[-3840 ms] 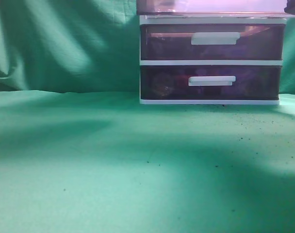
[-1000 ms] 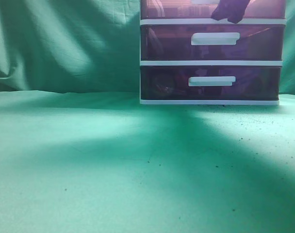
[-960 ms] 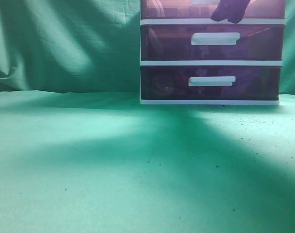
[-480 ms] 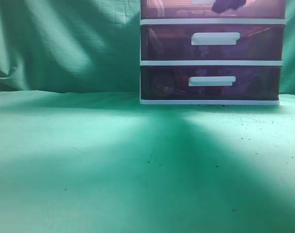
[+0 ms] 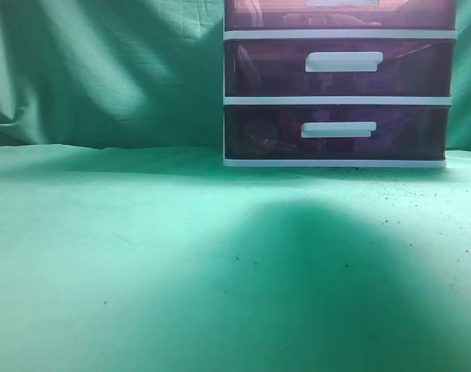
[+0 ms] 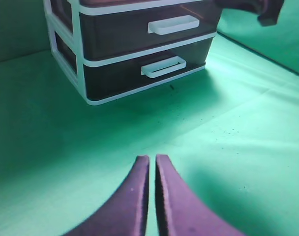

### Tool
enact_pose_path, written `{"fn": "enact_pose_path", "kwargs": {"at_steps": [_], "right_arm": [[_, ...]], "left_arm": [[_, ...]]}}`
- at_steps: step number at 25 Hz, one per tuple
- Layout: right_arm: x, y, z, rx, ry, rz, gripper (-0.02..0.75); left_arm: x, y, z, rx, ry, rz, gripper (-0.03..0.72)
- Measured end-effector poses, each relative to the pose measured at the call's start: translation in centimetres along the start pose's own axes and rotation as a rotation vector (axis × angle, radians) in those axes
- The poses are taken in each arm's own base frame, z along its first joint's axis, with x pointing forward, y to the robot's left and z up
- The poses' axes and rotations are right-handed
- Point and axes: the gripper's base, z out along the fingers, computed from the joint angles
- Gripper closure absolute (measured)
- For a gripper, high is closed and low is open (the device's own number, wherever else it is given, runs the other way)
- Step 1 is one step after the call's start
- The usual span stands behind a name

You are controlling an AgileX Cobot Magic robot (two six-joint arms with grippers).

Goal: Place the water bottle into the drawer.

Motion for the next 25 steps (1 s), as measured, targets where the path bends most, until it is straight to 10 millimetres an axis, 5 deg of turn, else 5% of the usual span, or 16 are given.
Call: {"fn": "enact_pose_path", "kwargs": {"at_steps": [5, 8, 12, 15, 20, 25], "right_arm": [[-1.9, -1.7, -6.2, 0.009, -0.082, 0.155, 0.192], [-2.9, -1.8, -10.9, -0.071, -0.139, 0.303, 0.342], [-3.7, -0.6, -16.8, -0.274, -0.194, 0.439, 0.641], [-4.3, 0.2, -20.5, -0.385, -0.257, 0.499, 0.738], [-4.7, 1.2, -26.5, -0.486, -0.378, 0.536, 0.738], [-3.2, 3.1, -31.8, -0.489, -0.451, 0.497, 0.738]], "left_arm": [[-0.5, -0.6, -1.1, 0.037, -0.032, -0.075, 0.688], [-1.4, -1.2, -3.0, 0.064, -0.099, -0.117, 0.688], [-2.8, -2.6, -7.4, 0.115, -0.246, -0.094, 0.688], [-3.3, -3.9, -11.3, 0.167, -0.367, -0.047, 0.688], [-3.0, -5.8, -16.9, 0.237, -0.537, 0.037, 0.688], [-1.7, -6.9, -20.2, 0.286, -0.63, 0.104, 0.688]]}}
